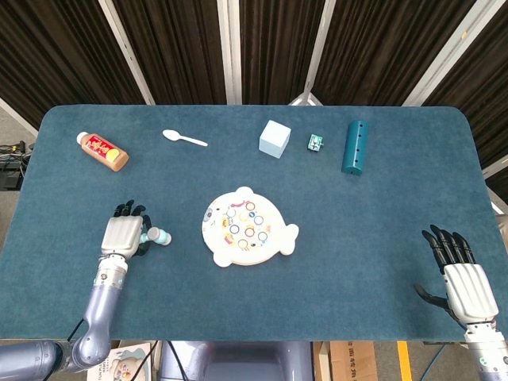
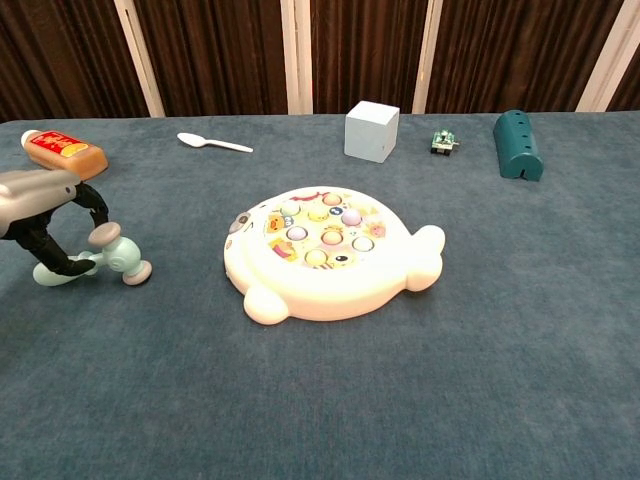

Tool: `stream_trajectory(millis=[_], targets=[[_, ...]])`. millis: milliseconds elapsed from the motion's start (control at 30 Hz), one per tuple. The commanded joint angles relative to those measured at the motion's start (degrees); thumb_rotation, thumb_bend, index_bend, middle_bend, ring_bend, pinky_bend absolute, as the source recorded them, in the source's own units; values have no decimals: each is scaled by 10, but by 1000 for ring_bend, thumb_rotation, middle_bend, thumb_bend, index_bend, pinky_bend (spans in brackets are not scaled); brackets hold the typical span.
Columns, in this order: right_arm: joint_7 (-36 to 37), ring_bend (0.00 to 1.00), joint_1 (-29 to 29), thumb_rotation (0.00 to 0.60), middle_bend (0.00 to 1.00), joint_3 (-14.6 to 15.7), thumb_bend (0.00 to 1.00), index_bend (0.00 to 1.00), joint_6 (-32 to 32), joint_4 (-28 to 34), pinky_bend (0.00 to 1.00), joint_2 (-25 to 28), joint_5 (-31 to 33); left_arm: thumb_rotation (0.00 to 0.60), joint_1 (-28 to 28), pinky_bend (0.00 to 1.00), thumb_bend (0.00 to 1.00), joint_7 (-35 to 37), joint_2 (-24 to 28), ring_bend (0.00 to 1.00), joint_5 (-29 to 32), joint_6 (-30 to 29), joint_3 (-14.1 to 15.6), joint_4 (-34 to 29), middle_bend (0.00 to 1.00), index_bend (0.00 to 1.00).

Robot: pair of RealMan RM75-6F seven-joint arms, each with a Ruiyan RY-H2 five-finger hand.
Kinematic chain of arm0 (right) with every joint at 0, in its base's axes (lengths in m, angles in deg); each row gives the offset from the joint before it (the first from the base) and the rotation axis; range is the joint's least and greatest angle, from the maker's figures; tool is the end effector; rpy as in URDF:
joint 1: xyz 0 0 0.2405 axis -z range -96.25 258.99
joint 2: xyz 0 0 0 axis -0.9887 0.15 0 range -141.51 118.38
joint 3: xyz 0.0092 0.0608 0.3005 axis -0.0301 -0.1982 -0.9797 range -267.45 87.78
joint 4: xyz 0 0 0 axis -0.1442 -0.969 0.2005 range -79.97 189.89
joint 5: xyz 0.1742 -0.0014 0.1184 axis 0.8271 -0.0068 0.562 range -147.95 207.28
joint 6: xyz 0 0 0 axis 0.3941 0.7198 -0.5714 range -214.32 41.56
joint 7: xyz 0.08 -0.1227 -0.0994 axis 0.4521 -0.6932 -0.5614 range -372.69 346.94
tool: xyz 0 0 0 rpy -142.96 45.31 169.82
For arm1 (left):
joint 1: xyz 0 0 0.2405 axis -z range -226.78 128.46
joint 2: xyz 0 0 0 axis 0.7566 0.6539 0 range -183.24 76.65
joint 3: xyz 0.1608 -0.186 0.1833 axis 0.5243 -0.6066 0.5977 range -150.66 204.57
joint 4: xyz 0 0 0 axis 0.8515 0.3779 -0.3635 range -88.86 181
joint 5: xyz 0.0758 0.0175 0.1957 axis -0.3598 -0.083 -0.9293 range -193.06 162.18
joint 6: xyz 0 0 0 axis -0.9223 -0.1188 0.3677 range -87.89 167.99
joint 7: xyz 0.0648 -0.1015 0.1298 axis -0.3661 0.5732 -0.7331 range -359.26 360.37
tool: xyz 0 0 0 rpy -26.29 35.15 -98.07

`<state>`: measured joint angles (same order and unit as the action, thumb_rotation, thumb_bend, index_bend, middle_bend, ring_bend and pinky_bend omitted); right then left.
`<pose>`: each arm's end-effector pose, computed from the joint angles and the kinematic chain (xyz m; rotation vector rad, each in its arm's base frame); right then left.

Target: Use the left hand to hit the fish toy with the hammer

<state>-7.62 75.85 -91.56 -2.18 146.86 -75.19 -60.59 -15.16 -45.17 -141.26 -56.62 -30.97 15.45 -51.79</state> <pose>-0.3470 -0.2172 0.1733 1.4497 -0.9523 0.9854 -0.2426 0.3621 -0.0005 -1.5630 -1.0377 -0.5731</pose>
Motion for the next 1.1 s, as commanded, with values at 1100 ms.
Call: stream_trajectory(millis=[1100], targets=[[7, 0, 0, 600, 0, -1, 212, 0, 3, -4, 27, 0, 2, 600, 12, 182, 594, 28, -24, 84, -12, -13, 13, 24, 273, 594]])
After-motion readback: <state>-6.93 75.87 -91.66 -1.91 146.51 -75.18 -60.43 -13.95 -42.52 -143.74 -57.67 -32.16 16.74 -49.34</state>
